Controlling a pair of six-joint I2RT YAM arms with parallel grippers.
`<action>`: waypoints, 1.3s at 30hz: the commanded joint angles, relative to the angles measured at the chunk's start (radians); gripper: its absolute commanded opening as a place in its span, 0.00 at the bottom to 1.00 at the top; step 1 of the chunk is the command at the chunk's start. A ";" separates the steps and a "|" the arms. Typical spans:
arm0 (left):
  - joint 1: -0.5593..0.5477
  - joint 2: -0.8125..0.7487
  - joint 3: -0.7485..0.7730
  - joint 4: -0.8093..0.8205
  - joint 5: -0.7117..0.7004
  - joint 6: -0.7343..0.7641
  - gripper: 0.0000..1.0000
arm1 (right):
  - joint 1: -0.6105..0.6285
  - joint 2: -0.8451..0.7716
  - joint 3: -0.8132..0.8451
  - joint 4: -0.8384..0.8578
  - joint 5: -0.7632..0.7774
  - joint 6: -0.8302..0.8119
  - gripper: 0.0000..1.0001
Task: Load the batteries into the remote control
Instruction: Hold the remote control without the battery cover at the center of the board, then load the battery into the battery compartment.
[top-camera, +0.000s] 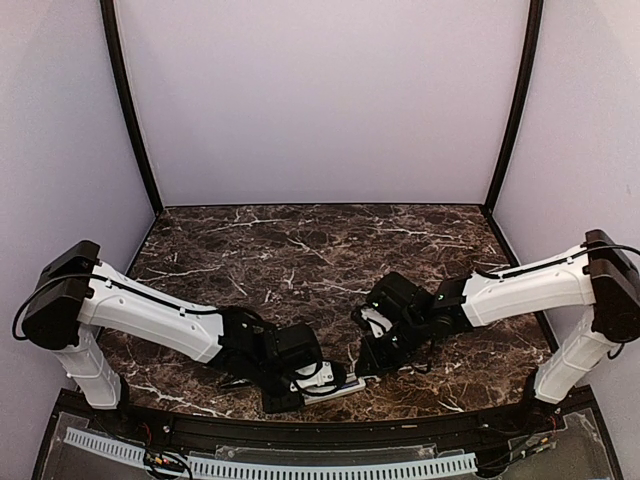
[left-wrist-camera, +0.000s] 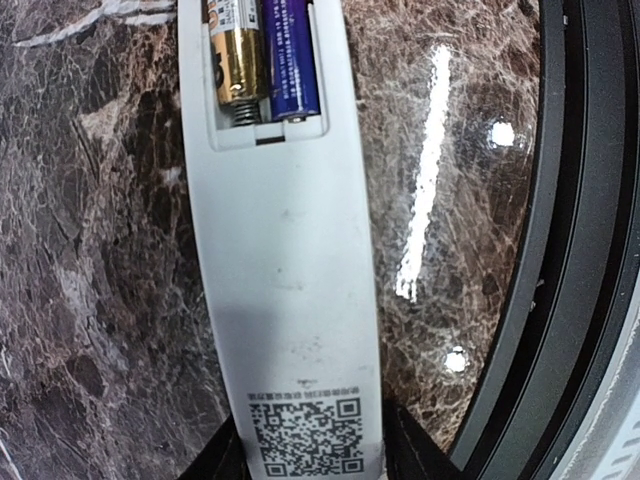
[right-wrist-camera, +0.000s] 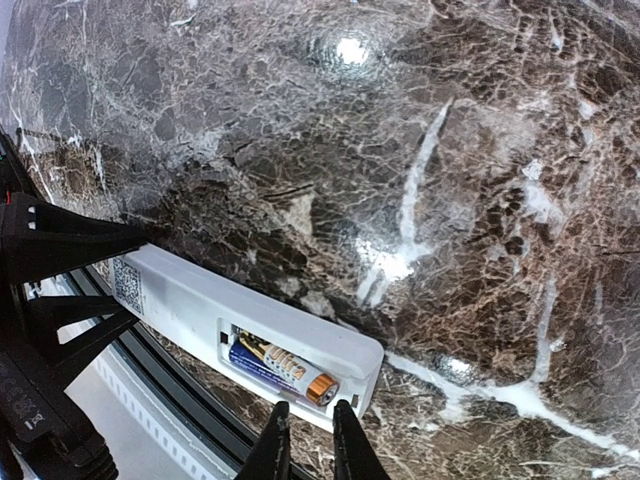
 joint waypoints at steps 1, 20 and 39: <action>0.006 0.000 -0.007 -0.068 0.007 0.000 0.43 | 0.007 -0.001 -0.005 -0.011 0.028 0.014 0.13; 0.006 0.003 -0.009 -0.070 0.031 -0.004 0.38 | 0.024 0.056 0.002 0.025 -0.002 0.023 0.04; 0.006 0.012 -0.008 -0.078 0.042 -0.008 0.38 | 0.091 0.164 0.034 0.020 0.022 0.076 0.00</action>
